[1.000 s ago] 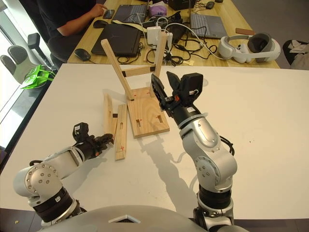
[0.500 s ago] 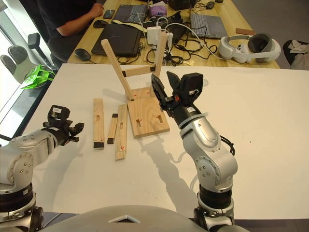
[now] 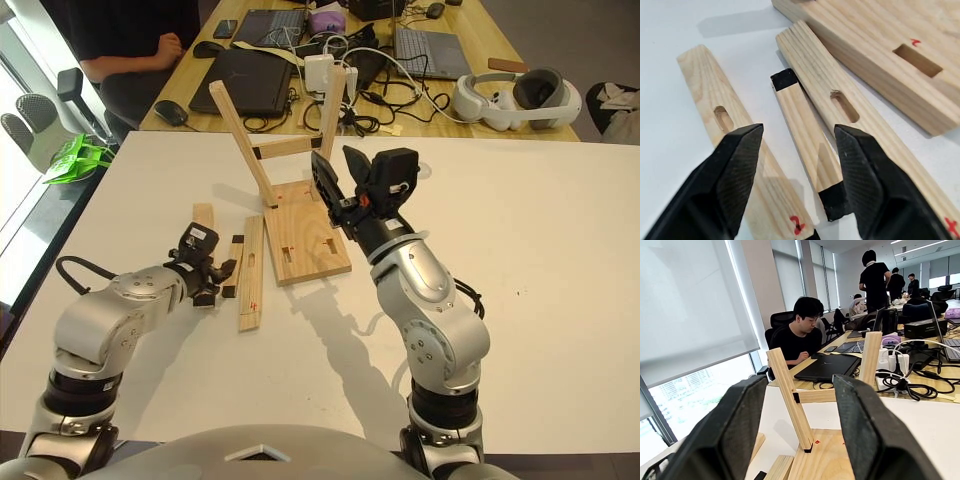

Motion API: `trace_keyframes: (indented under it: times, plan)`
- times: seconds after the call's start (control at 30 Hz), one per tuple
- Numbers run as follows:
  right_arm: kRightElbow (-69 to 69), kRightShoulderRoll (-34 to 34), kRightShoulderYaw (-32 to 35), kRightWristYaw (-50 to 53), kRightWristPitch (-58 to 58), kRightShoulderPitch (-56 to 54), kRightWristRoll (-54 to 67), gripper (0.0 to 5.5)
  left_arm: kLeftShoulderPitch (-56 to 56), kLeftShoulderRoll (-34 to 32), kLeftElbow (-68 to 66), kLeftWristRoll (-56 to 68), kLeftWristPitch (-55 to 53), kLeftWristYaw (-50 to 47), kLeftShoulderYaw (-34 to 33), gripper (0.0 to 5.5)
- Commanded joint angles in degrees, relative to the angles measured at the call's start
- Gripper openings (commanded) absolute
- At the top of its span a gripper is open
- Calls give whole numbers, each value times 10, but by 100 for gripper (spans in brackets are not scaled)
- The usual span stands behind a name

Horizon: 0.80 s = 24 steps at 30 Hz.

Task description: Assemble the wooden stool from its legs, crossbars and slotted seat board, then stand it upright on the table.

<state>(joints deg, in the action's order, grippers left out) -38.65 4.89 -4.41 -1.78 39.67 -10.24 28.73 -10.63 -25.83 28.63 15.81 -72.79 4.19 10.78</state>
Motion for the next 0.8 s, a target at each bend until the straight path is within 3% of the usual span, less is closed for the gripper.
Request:
trace_keyframes:
  times: [0.03, 0.17, 0.3, 0.8]
  plan:
    - [2, -5, -4, 1, -1, -8, -6, 242, -23, -2, -70, -43, 44, 1, 38, 262]
    - [2, -7, -5, 1, -2, -7, -6, 242, -51, -8, -130, -93, 91, 11, 87, 262]
    - [3, -7, -5, 0, -1, -8, -7, 242, -70, 16, -156, -106, 106, 24, 94, 262]
    - [1, -8, -8, -3, -4, -6, -9, 242, -76, 80, -253, -119, 123, 25, 11, 262]
